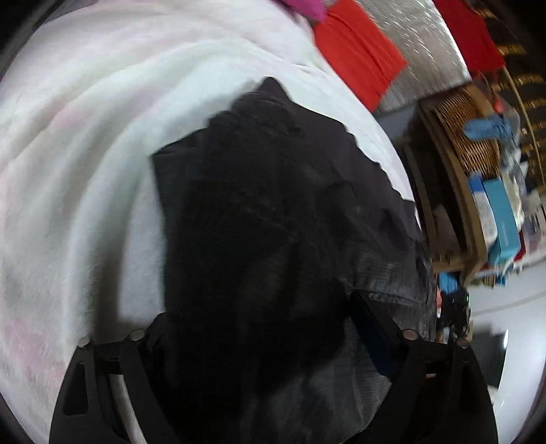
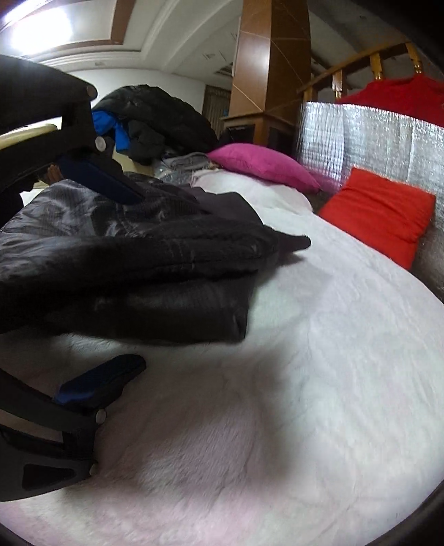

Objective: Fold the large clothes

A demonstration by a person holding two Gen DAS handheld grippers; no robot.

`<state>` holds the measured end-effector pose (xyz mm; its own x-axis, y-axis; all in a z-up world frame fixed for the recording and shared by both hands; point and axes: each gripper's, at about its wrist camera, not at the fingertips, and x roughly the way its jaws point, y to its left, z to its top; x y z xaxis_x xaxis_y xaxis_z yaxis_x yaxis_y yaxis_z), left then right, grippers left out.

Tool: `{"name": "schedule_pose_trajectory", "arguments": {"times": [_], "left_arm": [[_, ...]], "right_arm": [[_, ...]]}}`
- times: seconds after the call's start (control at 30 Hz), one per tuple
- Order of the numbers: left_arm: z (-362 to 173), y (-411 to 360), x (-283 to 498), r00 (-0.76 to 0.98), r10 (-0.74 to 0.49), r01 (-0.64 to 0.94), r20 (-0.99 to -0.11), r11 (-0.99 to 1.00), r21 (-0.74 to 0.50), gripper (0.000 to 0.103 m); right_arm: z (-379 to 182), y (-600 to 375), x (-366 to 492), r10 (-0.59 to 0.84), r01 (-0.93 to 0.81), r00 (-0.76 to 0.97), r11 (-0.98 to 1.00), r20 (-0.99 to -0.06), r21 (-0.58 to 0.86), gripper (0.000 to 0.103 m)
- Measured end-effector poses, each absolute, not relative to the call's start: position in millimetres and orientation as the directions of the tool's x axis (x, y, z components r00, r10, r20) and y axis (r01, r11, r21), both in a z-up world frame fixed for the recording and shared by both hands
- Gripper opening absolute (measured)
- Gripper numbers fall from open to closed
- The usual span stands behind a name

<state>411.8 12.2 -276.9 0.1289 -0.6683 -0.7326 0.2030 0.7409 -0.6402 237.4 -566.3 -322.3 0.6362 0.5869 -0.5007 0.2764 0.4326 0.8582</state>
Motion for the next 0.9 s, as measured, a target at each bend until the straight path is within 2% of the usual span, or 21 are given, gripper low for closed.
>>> {"name": "schedule_pose_trajectory", "arguments": {"times": [0.1,0.17,0.4,0.47,0.5,0.53,0.57,0.6,0.67,0.73,0.83,0.9], "left_arm": [[-277,4,414,0.108,-0.694,0.220,-0.712,0.715,-0.664,0.097],[-276,-1,415,0.098,-0.709,0.230,-0.698,0.699,-0.678,0.097],[-251,-16,410,0.120,-0.779,0.314,-0.615,0.618,-0.721,0.097],[-251,-17,410,0.133,-0.782,0.322,-0.609,0.616,-0.719,0.097],[-254,-18,409,0.138,-0.771,0.318,-0.622,0.629,-0.710,0.097],[-259,-23,410,0.135,-0.746,0.314,-0.652,0.656,-0.686,0.093],[-262,-26,411,0.132,-0.719,0.309,-0.682,0.684,-0.661,0.089],[-266,-30,412,0.138,-0.688,0.298,-0.712,0.715,-0.633,0.079],[-268,-28,412,0.163,-0.663,0.270,-0.731,0.742,-0.614,0.069],[-262,-24,411,0.194,-0.658,0.256,-0.728,0.750,-0.610,0.049],[-247,-20,406,0.241,-0.668,0.256,-0.704,0.743,-0.618,0.034],[-233,-20,400,0.272,-0.672,0.280,-0.688,0.740,-0.612,0.031]], "right_arm": [[-320,-555,249,0.636,0.221,0.606,0.443,-0.478,0.869,0.097],[-317,-541,259,0.650,0.192,0.570,0.490,-0.503,0.851,0.098],[-302,-493,285,0.734,0.098,0.517,0.460,-0.440,0.883,0.100],[-299,-487,285,0.711,0.102,0.518,0.501,-0.476,0.859,0.099],[-304,-485,287,0.696,0.124,0.512,0.519,-0.503,0.845,0.095],[-309,-484,289,0.686,0.150,0.504,0.528,-0.524,0.836,0.087],[-314,-484,290,0.674,0.175,0.492,0.544,-0.552,0.821,0.086],[-312,-483,289,0.660,0.174,0.497,0.560,-0.563,0.810,0.083],[-305,-480,286,0.638,0.168,0.507,0.586,-0.580,0.792,0.078],[-302,-477,285,0.611,0.177,0.512,0.613,-0.604,0.770,0.070],[-284,-472,279,0.580,0.154,0.548,0.639,-0.603,0.754,0.059],[-267,-469,274,0.560,0.129,0.578,0.655,-0.593,0.745,0.054]]}}
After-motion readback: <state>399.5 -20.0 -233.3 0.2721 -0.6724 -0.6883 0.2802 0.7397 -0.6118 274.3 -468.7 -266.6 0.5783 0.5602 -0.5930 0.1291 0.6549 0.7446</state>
